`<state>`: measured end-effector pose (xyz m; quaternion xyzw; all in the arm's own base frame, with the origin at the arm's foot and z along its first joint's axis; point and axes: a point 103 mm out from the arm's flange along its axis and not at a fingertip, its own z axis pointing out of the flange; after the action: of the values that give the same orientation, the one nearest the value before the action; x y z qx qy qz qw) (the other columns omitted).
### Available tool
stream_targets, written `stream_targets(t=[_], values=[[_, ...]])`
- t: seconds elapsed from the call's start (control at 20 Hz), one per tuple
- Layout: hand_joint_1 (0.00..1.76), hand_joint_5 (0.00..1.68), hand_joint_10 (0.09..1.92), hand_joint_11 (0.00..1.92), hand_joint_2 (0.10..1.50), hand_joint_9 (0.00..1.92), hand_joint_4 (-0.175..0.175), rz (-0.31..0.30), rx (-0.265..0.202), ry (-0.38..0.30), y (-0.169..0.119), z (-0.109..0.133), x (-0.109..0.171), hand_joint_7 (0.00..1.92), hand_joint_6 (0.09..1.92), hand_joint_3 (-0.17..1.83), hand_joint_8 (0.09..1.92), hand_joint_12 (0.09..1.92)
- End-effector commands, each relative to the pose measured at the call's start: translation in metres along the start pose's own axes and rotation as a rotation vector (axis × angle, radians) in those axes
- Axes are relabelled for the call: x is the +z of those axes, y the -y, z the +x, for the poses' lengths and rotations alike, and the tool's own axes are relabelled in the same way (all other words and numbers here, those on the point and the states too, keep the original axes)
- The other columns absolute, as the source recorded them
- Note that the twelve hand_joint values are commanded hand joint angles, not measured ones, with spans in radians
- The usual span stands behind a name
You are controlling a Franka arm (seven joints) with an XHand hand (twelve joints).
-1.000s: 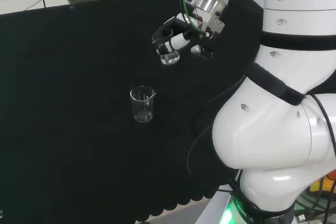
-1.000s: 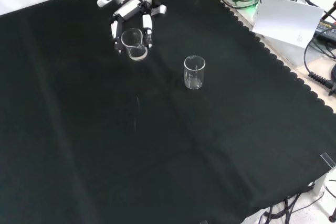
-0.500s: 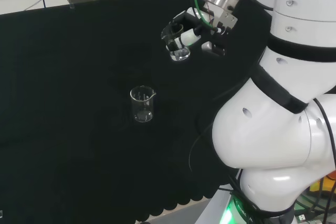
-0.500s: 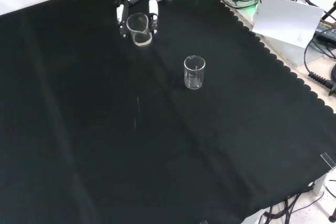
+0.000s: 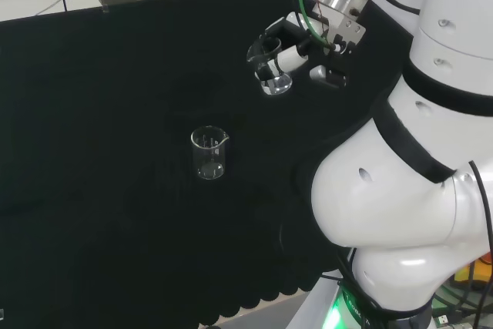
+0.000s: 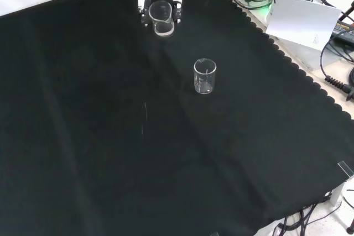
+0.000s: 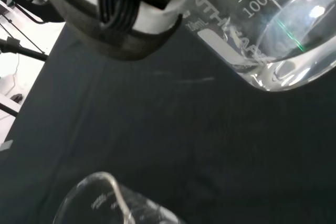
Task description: Pick up the beaker on the right.
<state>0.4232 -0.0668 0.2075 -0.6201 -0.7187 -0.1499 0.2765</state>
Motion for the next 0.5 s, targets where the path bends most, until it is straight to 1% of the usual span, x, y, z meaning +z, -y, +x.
stream_targets(t=[0.05, 0.5], values=[[1.31, 1.36, 0.69, 1.31, 1.02, 1.49, -0.095, 0.010, 0.010, 0.028, 0.0160, 0.0006, -0.0022, 1.63, 0.30, -0.17, 0.09, 0.85], [1.31, 1.35, 0.69, 1.31, 1.02, 1.49, -0.095, 0.011, 0.003, 0.044, 0.0259, 0.0068, -0.0054, 1.63, 0.31, -0.17, 0.09, 0.85]])
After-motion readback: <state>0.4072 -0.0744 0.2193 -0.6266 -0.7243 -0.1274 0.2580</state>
